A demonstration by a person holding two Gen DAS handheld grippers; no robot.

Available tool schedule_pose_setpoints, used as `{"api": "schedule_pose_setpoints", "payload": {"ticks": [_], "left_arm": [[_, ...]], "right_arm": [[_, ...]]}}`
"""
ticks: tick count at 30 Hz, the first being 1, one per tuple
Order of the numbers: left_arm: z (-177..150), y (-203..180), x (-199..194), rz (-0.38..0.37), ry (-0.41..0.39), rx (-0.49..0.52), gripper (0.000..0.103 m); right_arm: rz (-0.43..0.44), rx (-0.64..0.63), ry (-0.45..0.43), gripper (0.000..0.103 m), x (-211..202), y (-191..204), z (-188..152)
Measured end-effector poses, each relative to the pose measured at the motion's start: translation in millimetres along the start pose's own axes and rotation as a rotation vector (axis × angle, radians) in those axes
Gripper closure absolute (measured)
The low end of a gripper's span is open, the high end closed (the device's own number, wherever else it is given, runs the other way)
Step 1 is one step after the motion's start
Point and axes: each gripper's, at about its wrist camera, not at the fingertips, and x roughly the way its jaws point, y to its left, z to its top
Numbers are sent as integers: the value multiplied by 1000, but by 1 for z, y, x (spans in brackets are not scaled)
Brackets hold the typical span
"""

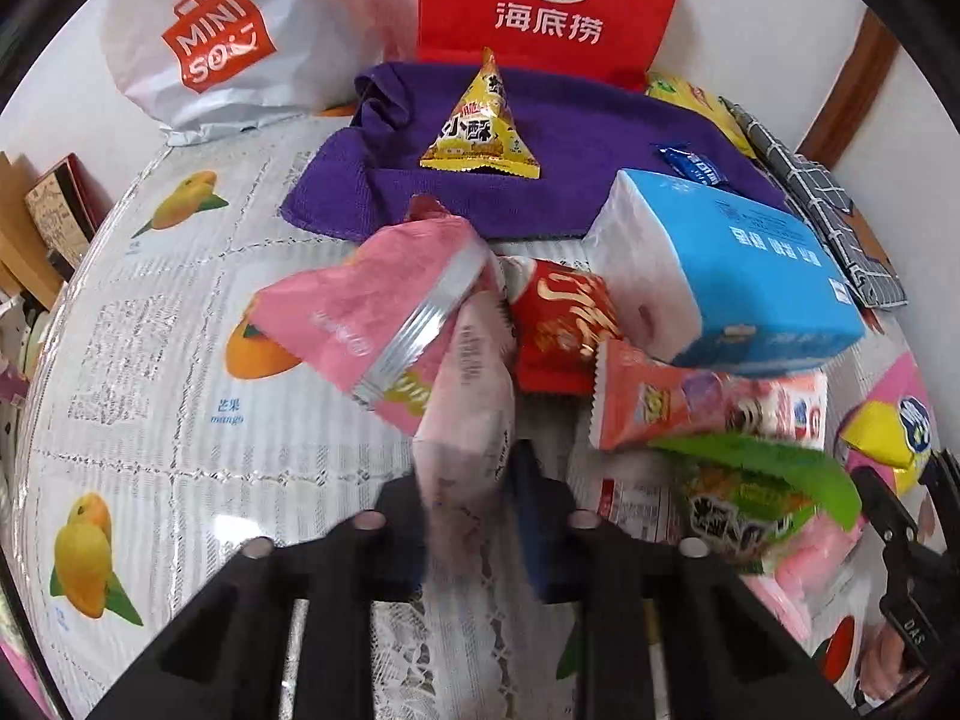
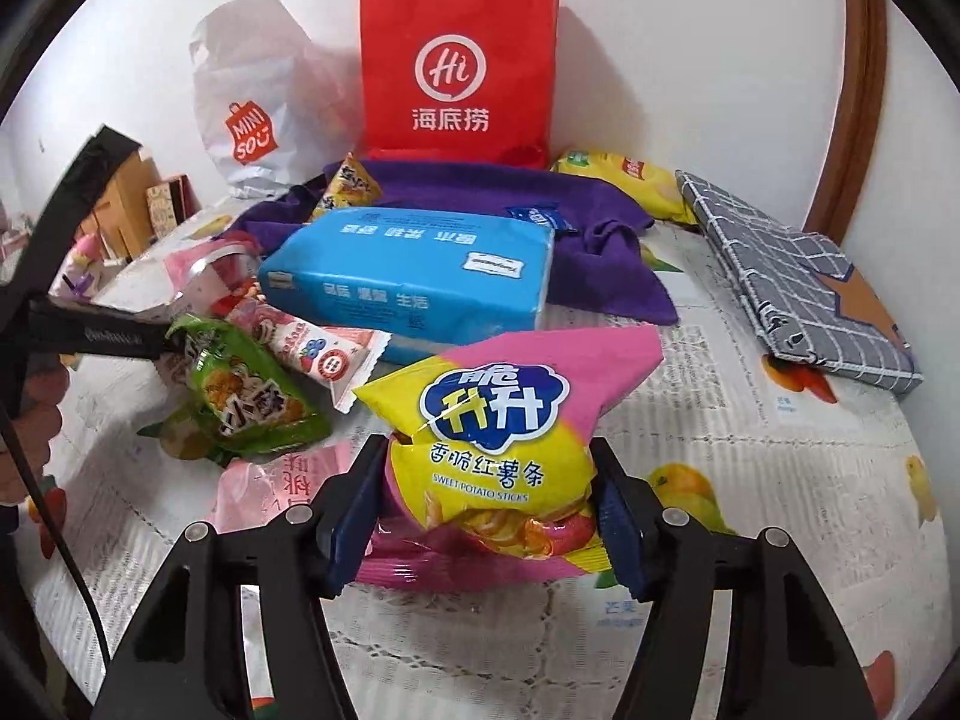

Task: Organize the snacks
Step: 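Grasp the pink-yellow sweet potato stick bag with the right gripper while the left grasps a white wrapper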

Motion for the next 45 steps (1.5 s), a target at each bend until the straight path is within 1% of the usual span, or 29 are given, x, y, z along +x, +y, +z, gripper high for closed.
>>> {"api": "schedule_pose_setpoints", "payload": {"ticks": [3,8,12,15,17,19,21,23,24,25,26,27,28,30,32,35,38,42,45], "left_arm": [[-10,2,-6,-32,-5,2,86],[-26,7,-11,-64,-71,-22,86],[-29,7,-11,-73,-103,-29,84],[-25,8,-10,-104,-98,-37,73],[-19,8,-9,-103,-93,-50,60],[-13,8,-7,-79,-104,-54,58],[-9,10,-4,-60,-98,-67,58],[-6,12,-1,-71,-97,-81,59],[-6,12,-1,-68,-100,-81,61],[-7,11,-1,-65,-104,-71,73],[-8,10,-2,-74,-105,-59,78],[-10,10,-3,-83,-107,-54,81],[-12,11,-5,-80,-115,-61,81],[-19,10,-12,-45,-156,-75,81],[-25,3,-11,-37,-157,-26,82],[-31,-4,-8,3,-179,-3,82],[-32,-11,-7,38,-173,28,82],[-33,-10,-7,38,-172,28,82],[-33,-9,-6,18,-171,23,82]], "right_arm": [[2,9,3,39,1,0,0],[-8,8,9,39,3,0,0],[-23,-3,15,39,4,1,-1],[-22,0,26,38,7,1,-1],[-18,4,29,38,7,0,-1],[-11,13,31,38,8,-2,-1],[-2,23,34,38,8,-4,-1],[9,35,39,38,9,-7,-1],[14,41,41,38,10,-8,-1],[20,47,43,38,11,-9,-1],[25,52,45,37,11,-10,-1],[31,58,46,37,11,-11,-1],[36,64,49,37,12,-12,-1],[44,72,51,37,12,-13,-2],[48,77,53,37,13,-14,-2],[43,79,58,37,14,-14,-1],[34,71,60,37,14,-12,-1],[29,65,69,35,16,-11,-1],[40,72,78,34,18,-14,-1]]}}
